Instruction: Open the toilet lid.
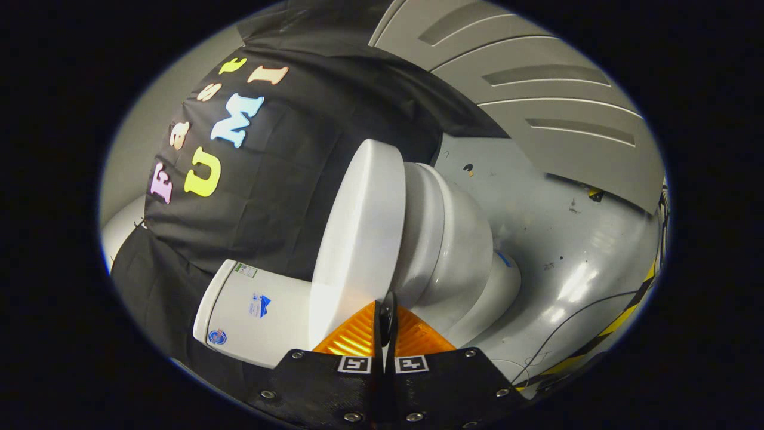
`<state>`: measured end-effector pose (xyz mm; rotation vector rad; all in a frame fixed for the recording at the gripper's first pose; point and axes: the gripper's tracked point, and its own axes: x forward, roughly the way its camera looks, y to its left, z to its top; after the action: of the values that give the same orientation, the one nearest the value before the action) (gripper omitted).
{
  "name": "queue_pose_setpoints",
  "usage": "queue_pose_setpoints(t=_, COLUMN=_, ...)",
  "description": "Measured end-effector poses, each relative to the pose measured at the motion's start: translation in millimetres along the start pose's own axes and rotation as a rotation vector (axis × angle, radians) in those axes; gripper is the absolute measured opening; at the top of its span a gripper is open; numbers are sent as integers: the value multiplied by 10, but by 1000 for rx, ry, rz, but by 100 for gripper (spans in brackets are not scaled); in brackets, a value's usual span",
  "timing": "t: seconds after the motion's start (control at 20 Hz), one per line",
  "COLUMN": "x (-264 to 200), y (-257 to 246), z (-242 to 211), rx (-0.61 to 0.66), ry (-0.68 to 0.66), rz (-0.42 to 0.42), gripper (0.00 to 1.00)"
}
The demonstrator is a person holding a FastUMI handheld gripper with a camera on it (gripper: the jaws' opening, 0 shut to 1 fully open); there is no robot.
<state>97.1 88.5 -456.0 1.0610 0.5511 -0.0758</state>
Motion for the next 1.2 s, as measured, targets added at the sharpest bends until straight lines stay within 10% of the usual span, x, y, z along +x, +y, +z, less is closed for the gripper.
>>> queue_pose_setpoints(t=1.2, x=-349, y=1066, z=207, rx=-423, ry=-71, rz=-188, gripper=0)
